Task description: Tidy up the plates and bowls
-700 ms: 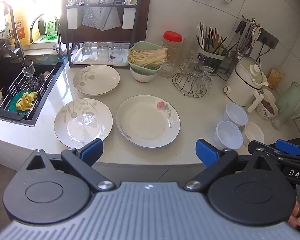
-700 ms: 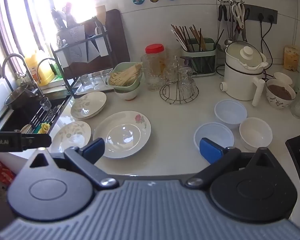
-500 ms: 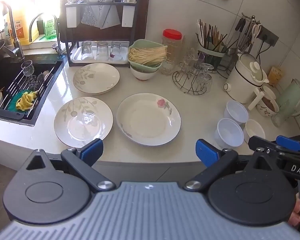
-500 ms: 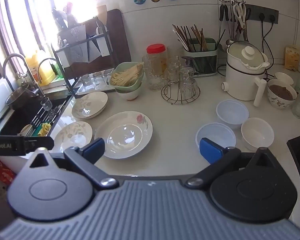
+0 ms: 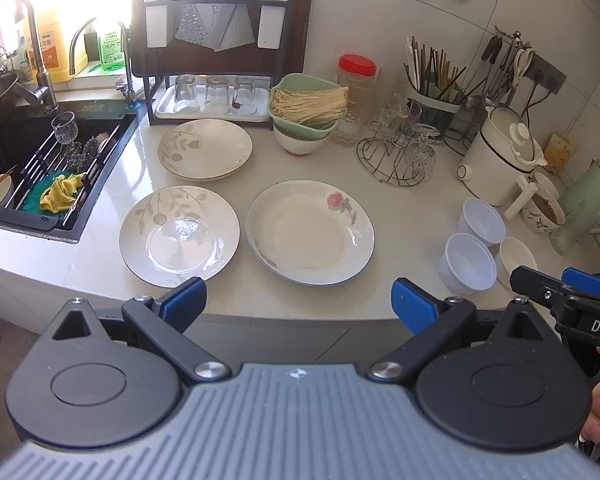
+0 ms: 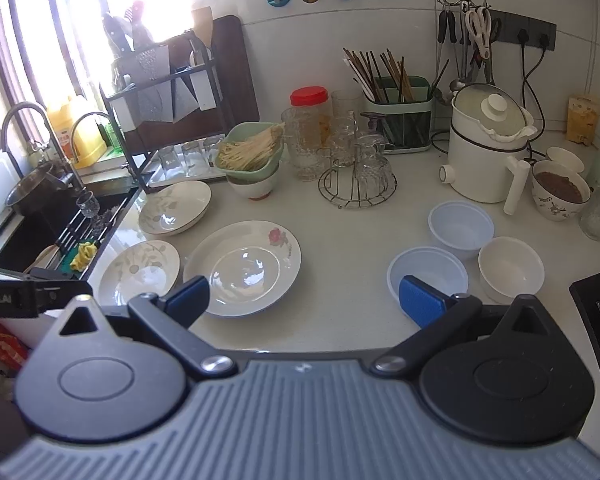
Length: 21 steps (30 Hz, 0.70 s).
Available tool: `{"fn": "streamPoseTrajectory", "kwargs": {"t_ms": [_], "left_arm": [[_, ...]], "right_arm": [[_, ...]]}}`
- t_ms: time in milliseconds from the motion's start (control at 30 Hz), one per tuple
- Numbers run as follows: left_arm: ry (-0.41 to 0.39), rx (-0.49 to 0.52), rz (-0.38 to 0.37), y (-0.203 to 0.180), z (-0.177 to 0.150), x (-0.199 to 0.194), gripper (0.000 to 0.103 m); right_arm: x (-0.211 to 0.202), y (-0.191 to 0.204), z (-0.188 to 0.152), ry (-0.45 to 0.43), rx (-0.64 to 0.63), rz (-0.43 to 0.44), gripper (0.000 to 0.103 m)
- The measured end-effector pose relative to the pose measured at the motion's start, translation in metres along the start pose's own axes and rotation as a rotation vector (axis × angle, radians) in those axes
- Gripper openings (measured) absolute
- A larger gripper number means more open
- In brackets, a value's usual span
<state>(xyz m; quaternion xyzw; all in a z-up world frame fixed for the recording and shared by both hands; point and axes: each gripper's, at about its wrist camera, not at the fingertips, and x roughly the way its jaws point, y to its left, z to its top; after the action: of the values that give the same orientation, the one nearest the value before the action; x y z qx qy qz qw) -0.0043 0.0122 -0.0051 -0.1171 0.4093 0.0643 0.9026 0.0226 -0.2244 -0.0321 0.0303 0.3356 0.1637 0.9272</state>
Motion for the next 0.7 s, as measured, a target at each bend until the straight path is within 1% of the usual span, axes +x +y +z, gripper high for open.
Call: {"fn": "streamPoseTrajectory", "kwargs": {"t_ms": [700], "left_arm": [[-0.017,0.007,-0.009,-0.0034,0.0004,-0.0003,0.100]], "right_arm": [[-0.0014,0.0009,0.0016,-0.004,-0.012,0.006,0.103]]}}
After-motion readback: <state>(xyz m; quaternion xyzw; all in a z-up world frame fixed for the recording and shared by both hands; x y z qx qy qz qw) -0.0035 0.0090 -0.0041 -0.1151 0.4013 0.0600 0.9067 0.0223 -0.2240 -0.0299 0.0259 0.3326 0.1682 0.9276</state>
